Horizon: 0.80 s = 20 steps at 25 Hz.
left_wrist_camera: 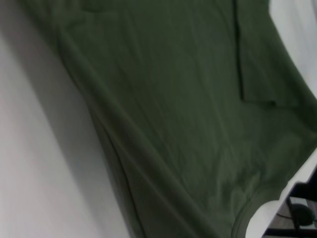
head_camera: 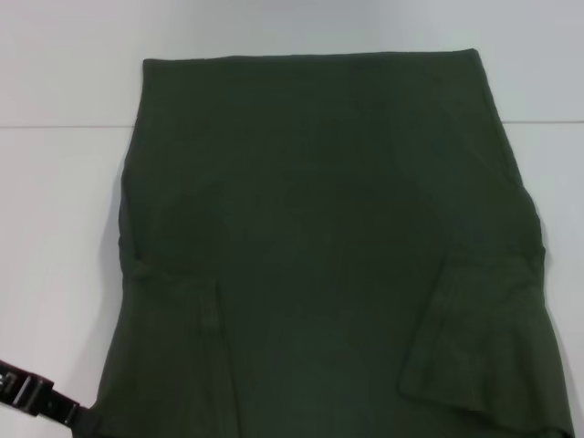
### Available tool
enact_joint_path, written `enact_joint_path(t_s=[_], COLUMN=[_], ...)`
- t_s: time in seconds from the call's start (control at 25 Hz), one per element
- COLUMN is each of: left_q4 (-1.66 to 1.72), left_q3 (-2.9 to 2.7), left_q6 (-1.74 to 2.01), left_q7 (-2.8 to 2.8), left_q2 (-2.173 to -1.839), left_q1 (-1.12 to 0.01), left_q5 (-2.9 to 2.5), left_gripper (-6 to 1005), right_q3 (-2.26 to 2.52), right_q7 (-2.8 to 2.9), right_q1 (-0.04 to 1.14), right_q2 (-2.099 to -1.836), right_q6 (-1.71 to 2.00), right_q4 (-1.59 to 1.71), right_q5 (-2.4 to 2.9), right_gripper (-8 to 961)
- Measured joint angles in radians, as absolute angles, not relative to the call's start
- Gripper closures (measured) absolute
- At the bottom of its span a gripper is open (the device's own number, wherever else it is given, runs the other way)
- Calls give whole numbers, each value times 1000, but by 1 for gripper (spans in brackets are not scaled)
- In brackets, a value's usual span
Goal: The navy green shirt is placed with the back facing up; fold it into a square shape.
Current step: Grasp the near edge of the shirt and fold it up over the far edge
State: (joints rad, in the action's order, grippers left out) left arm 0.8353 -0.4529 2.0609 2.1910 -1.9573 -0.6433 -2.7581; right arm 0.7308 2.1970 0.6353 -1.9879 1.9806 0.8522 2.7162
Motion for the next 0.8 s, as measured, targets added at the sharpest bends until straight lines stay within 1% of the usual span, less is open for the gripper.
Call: enact_joint_path(t_s=[0.12,0.28,0.44,0.6,0.72,0.8], left_q4=[826,817,810,798,789,776], left_q3=[-468,-495,-442,-336,-255,-206], left_q6=[2069,2071,2068,2056,2012,1963], left_q7=[2189,2188,2186,2184,2190,2195], left_q2=[-1958,-1965,-1957,-1938,-1931,-1930], left_q1=[-643,-643,-654,-666,-667,-664], left_q5=[-2765,-2758,-2705,-2593,-2497,-2446], left_gripper=[984,983,983,983,983,983], right_q3=[734,744,689,556,448,415], right_q7=[2185,2182,2192,2205,2219,2225], right_q1=[635,640,644,651,647,639], right_q2=[-1983,-1991,-1993,-1976,-1957,-1952], right_q6=[1981,1981,1973,1963,1943,1918], right_q4=[825,817,828,831,831,829], right_q5=[2716,2716,2687,2602,2489,2430], right_gripper=[899,899,900,900,900,900])
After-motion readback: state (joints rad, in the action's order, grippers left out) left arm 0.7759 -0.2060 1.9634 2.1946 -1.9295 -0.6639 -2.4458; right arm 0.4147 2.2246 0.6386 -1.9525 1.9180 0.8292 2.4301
